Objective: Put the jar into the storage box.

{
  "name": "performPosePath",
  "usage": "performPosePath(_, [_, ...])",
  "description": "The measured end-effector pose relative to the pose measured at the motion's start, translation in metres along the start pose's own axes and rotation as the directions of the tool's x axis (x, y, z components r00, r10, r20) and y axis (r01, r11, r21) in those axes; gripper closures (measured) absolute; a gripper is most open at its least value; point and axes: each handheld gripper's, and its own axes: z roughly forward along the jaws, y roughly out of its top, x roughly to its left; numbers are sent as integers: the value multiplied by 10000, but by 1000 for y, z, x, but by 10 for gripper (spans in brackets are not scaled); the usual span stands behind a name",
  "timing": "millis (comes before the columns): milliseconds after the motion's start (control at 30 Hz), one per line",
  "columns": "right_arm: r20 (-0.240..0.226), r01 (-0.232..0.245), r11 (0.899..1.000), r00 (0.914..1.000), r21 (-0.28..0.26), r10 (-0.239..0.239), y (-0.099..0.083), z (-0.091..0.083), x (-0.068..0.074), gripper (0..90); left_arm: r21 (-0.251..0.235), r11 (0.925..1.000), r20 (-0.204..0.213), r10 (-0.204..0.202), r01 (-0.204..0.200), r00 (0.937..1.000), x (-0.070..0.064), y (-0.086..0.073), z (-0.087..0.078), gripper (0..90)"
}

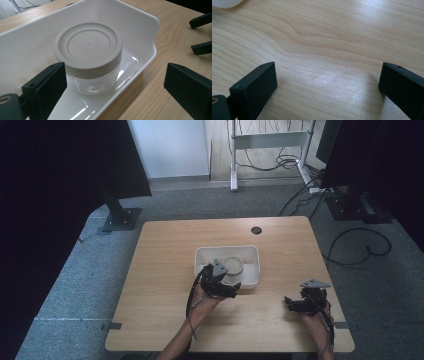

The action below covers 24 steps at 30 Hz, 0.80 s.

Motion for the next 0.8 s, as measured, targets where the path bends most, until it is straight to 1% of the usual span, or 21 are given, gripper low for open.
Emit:
performPosePath(200, [1,-2,10000,10000,1,2,0,0,0,15,-40,10000,160,12,-12,9999,0,-5,-4,44])
performPosePath(400, [6,-4,10000,10000,0,4,0,0,0,15,-83,10000,214,37,-35,9998,3,-13,-10,47])
performPosePath(633, [12,-11,10000,10000,1,11,0,0,0,15,-149,9999,260,30,-26,9997,5,-18,-16,51])
performPosePath(800, [18,-19,10000,10000,1,19,0,0,0,15,-188,9997,306,163,-157,9994,4,-20,-21,53])
